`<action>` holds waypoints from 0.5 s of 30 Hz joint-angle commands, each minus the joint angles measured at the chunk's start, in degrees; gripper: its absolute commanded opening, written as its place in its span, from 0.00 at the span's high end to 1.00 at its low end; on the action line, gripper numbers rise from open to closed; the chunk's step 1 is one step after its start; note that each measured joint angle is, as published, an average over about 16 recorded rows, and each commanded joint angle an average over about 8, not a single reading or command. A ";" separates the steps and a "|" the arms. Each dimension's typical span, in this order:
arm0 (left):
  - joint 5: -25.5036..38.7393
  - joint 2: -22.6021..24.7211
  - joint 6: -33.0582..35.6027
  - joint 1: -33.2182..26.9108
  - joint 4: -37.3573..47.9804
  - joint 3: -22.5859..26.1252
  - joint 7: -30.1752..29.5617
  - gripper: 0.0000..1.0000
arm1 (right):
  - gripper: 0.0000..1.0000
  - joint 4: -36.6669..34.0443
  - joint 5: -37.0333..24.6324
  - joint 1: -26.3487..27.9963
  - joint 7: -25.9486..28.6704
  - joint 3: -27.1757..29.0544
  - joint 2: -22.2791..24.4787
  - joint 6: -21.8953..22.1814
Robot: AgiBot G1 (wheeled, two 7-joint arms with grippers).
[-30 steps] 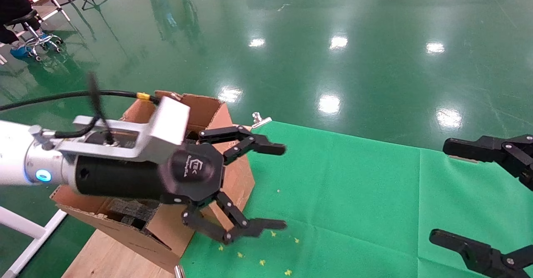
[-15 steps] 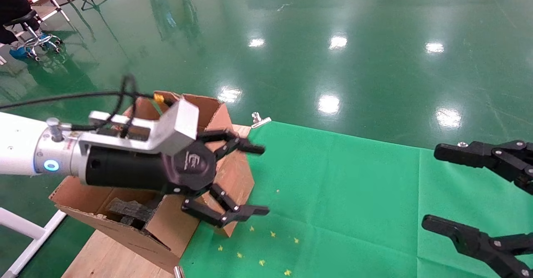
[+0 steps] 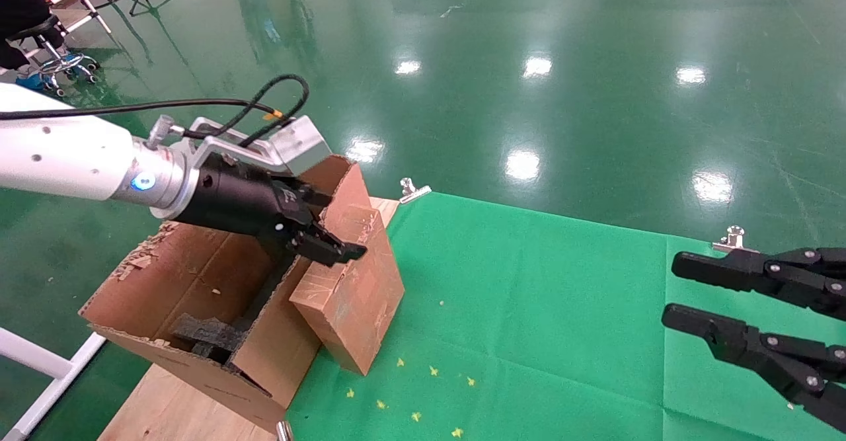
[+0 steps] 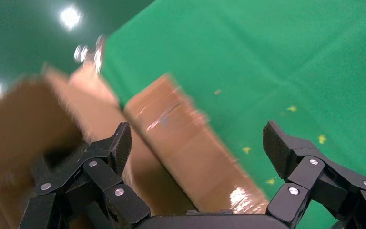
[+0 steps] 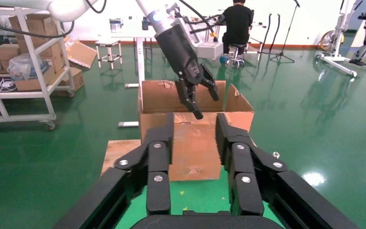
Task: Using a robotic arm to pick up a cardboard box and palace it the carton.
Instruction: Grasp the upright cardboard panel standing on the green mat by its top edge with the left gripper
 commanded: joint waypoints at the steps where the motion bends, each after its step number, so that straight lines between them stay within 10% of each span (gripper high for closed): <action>1: 3.42 1.08 0.56 -1.45 0.25 1.00 -6.52 0.00 | 1.00 0.00 0.00 0.00 0.00 0.00 0.00 0.00; 15: 8.18 2.13 -4.22 2.72 -0.40 2.00 -15.90 0.00 | 1.00 0.00 0.00 0.00 0.00 -0.01 0.00 0.00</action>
